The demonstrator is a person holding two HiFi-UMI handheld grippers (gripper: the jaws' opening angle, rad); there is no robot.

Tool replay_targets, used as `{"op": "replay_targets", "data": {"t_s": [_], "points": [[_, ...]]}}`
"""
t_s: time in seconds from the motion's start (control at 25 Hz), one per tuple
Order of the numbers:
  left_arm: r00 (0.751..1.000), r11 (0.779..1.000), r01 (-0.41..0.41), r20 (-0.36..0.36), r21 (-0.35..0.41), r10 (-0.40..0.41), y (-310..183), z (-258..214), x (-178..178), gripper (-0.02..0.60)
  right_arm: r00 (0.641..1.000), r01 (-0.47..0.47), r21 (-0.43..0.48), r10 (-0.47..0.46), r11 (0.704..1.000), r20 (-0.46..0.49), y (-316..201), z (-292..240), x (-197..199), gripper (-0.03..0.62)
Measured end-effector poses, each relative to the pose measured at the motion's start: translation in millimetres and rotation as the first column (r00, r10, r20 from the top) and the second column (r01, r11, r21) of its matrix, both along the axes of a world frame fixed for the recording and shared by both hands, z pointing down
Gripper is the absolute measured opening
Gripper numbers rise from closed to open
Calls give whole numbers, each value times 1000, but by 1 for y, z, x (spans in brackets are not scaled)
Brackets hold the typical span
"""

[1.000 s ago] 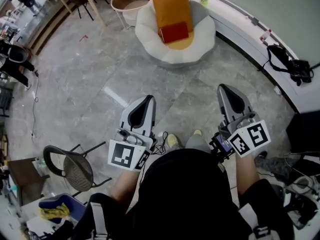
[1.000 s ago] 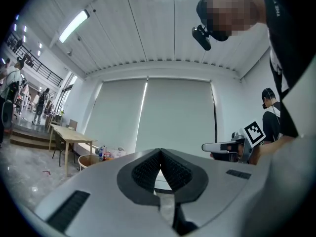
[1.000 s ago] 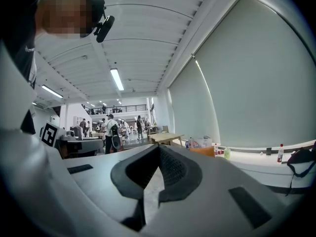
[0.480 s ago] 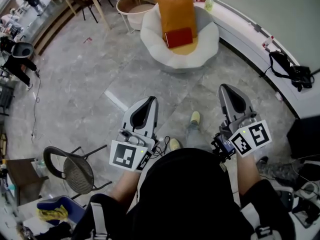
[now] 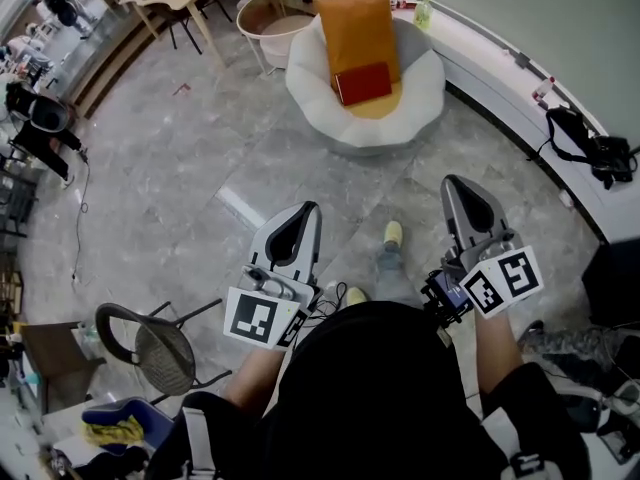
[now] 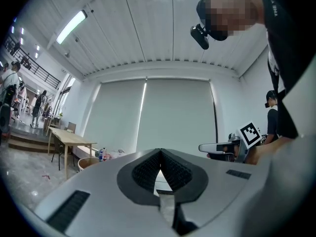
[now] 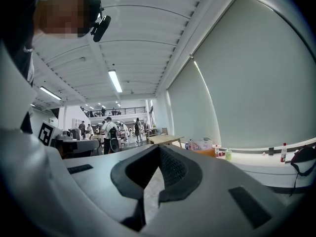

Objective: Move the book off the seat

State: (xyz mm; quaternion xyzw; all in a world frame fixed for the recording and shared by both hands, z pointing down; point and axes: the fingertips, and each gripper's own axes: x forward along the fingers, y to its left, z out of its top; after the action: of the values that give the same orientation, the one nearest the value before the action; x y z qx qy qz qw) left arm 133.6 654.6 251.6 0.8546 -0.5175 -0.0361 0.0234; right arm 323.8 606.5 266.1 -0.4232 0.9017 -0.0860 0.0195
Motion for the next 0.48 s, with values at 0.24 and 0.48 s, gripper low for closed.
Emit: {"op": "replay_targets", "data": {"t_s": [0.24,0.48], "points": [[1000,1000,8,10,-7,-8,-32,7,0,9,1000,9,-6,-9,1000,0,-31,10,-1,11],[1000,1000,3,12,-21,-2,-85,8,8,9,1000,14,-4,-14,1000,-17,-82,6,4,11]]}}
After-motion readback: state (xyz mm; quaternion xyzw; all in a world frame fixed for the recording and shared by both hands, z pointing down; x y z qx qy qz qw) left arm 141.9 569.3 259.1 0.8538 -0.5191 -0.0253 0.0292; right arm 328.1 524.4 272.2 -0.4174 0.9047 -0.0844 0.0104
